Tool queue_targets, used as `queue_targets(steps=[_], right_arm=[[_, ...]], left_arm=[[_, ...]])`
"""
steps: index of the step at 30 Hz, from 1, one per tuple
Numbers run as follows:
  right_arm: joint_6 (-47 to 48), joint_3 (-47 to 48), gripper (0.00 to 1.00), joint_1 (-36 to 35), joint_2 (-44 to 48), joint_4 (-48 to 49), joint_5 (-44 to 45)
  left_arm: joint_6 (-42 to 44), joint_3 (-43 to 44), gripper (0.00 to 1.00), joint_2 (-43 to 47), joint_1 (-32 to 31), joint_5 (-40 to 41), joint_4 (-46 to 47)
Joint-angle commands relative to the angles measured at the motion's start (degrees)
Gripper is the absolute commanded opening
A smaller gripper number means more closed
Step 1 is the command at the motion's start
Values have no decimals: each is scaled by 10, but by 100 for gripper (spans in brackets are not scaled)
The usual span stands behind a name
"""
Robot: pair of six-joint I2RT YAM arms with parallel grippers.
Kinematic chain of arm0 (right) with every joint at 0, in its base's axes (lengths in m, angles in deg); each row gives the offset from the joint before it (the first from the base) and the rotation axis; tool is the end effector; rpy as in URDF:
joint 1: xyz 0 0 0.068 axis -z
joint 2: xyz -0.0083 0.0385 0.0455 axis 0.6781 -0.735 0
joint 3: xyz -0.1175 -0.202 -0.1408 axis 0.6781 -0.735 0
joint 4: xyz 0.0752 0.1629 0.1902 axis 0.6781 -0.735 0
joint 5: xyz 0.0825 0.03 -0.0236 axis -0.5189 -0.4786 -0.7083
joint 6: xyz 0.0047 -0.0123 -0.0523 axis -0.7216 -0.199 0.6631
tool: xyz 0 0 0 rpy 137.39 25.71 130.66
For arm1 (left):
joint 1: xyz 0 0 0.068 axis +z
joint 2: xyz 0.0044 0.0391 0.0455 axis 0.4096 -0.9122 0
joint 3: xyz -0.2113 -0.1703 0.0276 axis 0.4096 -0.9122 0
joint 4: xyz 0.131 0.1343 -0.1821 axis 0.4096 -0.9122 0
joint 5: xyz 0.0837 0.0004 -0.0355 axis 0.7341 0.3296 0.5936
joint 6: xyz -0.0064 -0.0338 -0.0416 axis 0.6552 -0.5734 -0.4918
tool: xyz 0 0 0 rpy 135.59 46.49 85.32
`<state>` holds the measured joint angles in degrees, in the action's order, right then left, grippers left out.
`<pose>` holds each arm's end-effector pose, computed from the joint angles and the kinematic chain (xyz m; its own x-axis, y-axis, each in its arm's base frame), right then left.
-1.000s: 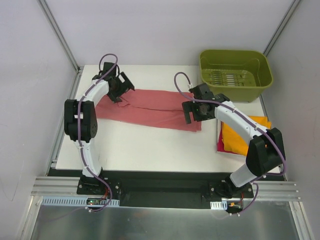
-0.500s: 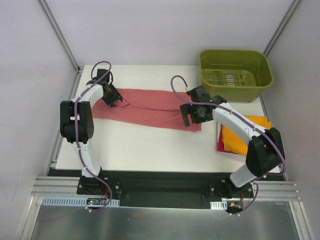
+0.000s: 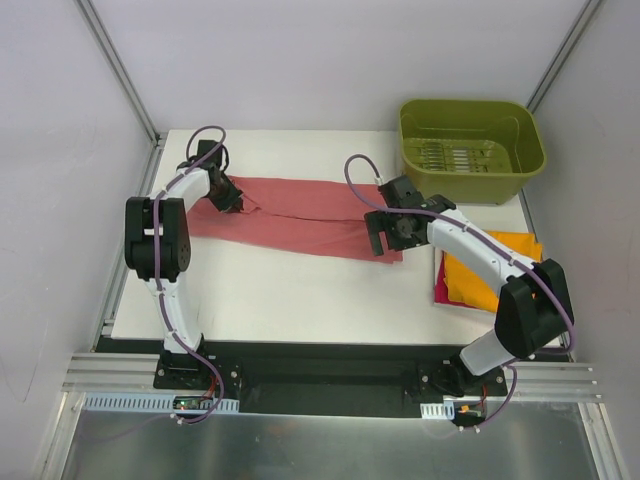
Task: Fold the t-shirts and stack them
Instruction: Fold the other side of the tshirt into a rectangle
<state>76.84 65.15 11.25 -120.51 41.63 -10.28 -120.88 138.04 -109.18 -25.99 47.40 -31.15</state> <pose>0.2758 0.1615 0.2560 -0.7013 -0.4969 -0.5111 -0.4808 0.8591 -0.1756 0.4342 -0.0168 0.1865 -0.6828 -0.6227 -0.3822 -0.4740 0.7756 -0.4169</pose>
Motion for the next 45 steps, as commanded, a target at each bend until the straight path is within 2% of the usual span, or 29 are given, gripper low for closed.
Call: queue_targets(steps=[1, 9, 15, 19, 20, 22, 27, 28, 30, 31, 34, 38, 45], right_arm=[[-14, -9, 100, -3, 39, -14, 23], [-18, -20, 99, -3, 51, -20, 33], [-17, -12, 100, -3, 59, -25, 38], [-16, -12, 99, -3, 64, -26, 40], [-17, -13, 100, -3, 66, -28, 42], [-21, -13, 100, -3, 66, -30, 45], [-26, -20, 100, -3, 79, -33, 45], [-26, -20, 99, -3, 79, -34, 46], [-25, -18, 99, -4, 79, -35, 45], [-26, -17, 100, -6, 79, -35, 45], [-24, -18, 100, -10, 80, -29, 41], [-21, -23, 100, -13, 67, -19, 35], [-17, -12, 99, -18, 46, -7, 28]], left_arm=[[-15, 24, 10, 0, -1, -11, -7], [-19, 88, 6, -33, -19, -21, -7], [-2, 168, 9, -103, -35, -33, -7], [43, 240, 12, -148, -52, -34, -7], [49, 252, 17, -162, -54, -48, -8], [57, 274, 22, -171, -60, -58, -6], [64, 256, 47, -147, -61, -47, -7], [68, 254, 55, -142, -61, -47, -7], [74, 246, 91, -121, -61, -48, -8], [75, 240, 99, -111, -61, -47, -7], [82, 213, 99, -69, -58, -15, -8], [87, 169, 99, -22, -38, -17, -6], [95, 125, 99, -13, 2, -29, -2]])
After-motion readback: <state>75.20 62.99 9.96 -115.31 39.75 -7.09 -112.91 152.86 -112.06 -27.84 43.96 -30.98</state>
